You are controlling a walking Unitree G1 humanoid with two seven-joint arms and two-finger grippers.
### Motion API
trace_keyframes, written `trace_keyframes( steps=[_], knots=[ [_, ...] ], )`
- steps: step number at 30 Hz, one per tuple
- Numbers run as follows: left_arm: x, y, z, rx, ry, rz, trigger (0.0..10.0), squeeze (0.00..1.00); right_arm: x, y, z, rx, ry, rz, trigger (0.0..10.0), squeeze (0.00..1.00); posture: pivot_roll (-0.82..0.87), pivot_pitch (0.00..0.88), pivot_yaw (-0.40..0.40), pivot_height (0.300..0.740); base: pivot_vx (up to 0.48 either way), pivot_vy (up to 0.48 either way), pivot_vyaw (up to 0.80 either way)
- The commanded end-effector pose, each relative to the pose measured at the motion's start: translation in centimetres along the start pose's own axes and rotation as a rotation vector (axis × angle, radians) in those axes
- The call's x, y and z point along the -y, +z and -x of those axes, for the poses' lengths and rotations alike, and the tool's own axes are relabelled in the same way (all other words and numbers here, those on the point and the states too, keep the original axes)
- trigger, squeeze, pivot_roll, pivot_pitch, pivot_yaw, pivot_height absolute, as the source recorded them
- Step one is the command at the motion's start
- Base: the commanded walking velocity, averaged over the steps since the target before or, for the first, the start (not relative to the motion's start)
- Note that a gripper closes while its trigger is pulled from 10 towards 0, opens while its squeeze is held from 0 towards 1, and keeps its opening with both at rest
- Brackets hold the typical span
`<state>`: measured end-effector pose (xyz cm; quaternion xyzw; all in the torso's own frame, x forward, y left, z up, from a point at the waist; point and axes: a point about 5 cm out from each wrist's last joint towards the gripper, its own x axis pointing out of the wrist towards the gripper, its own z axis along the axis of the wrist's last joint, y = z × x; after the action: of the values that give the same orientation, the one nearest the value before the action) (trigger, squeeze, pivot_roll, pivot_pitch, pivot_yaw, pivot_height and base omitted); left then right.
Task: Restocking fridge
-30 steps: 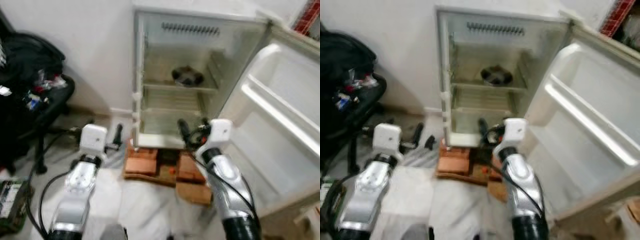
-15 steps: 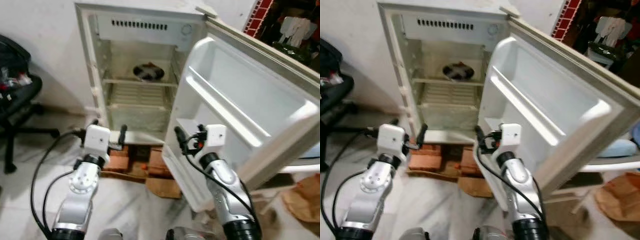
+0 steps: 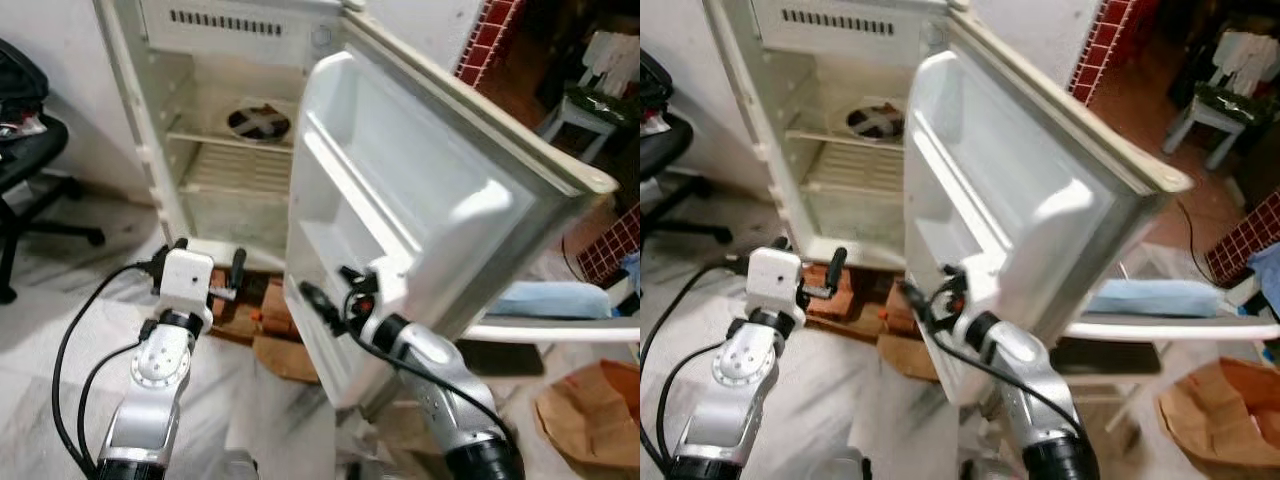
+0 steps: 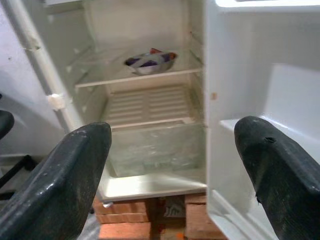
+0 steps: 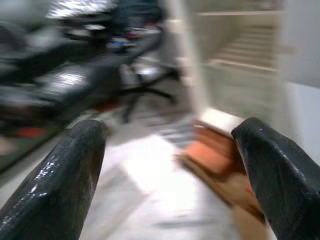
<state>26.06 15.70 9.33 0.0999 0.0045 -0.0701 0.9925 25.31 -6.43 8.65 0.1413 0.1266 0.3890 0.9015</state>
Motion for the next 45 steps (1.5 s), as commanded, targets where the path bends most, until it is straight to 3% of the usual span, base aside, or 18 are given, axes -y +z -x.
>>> trace_keyframes(
  steps=[1,5,11,17,26,34,45],
  knots=[
    [0.8,0.2,-0.1,0.007,-0.028,0.003,10.0,0.00,1.7,-1.8,2.4,-0.083,-0.063,-0.050,10.0,0.00,0.04,0.055,-0.059,0.740,0.000,-0.480,0.00],
    [0.8,0.2,-0.1,0.008,-0.030,-0.001,10.0,0.00,1.4,-2.0,3.7,-0.157,0.074,-0.058,10.0,0.00,0.04,0.055,-0.059,0.740,0.000,-0.371,0.00],
    [0.7,0.2,0.0,0.005,-0.028,0.004,10.0,0.00,1.9,-2.1,5.2,-0.239,0.157,-0.031,10.0,0.00,0.05,0.063,-0.059,0.740,0.000,-0.166,0.00],
    [0.5,0.0,0.2,-0.022,-0.008,0.034,10.0,0.00,3.1,-1.8,5.8,-0.264,0.145,-0.010,10.0,0.00,0.05,0.068,-0.057,0.740,0.000,0.000,0.00],
    [0.5,-0.2,0.4,-0.048,-0.011,0.053,10.0,0.00,4.0,-1.8,6.0,-0.281,0.097,0.033,10.0,0.00,0.05,0.073,-0.057,0.740,0.000,0.480,0.00],
    [0.4,-0.1,0.4,-0.041,-0.005,0.045,10.0,0.00,5.7,-1.2,5.6,-0.225,-0.055,0.080,10.0,0.00,0.06,0.073,-0.056,0.740,0.000,0.428,0.00],
    [-0.3,-0.3,1.1,-0.056,0.023,0.045,10.0,0.00,6.5,-1.9,6.2,-0.252,-0.102,0.076,10.0,0.00,0.06,0.069,-0.049,0.740,0.000,0.000,0.00]
  ],
)
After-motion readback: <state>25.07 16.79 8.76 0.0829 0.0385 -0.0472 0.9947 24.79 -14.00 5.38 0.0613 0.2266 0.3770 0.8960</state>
